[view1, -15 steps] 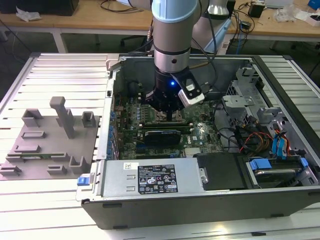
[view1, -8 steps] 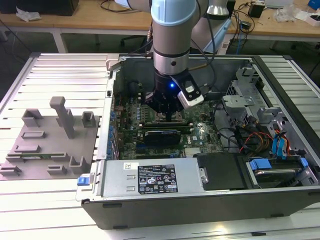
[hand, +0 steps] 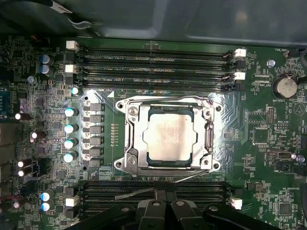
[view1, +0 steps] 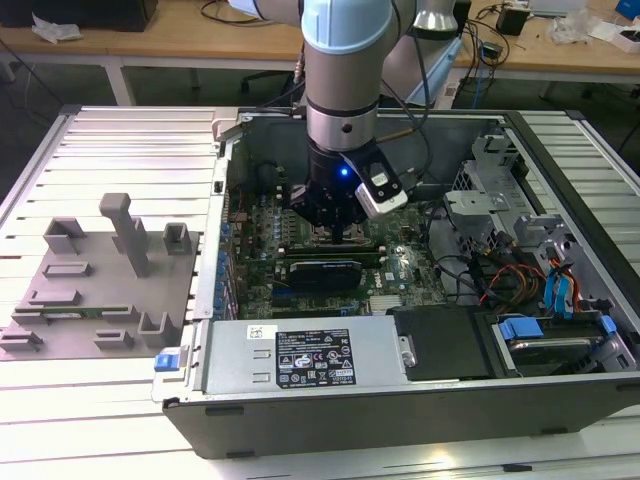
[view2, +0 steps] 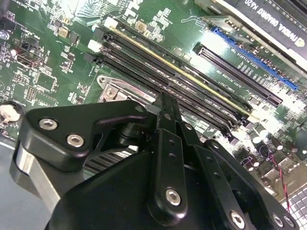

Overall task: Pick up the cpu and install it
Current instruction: 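Install the second cpu locking lever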

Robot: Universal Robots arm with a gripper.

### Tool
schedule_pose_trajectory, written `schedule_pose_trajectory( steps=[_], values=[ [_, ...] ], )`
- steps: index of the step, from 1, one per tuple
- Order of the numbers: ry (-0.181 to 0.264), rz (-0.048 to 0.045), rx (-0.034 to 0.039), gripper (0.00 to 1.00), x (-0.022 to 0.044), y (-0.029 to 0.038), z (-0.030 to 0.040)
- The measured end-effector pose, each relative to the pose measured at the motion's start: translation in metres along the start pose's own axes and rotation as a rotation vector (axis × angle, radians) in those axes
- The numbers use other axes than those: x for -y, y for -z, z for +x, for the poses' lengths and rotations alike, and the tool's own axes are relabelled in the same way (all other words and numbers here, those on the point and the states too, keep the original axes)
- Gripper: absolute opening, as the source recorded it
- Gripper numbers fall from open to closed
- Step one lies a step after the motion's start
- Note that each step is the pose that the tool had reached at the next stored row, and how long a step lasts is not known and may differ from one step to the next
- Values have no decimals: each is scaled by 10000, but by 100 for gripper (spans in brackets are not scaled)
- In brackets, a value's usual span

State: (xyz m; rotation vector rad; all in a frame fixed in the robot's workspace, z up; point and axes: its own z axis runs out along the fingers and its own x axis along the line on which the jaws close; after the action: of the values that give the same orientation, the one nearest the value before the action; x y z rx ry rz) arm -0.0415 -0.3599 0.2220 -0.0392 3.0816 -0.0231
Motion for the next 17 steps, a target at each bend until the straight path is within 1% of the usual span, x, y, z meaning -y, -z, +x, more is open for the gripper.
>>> schedule_pose_trajectory(
  steps=[11,15,17],
  values=[
    [119,-9,3,11,-1,-14,16],
    [170,-13,5,11,-3,-19,59],
    [197,-13,9,11,-3,-21,101]
  ],
)
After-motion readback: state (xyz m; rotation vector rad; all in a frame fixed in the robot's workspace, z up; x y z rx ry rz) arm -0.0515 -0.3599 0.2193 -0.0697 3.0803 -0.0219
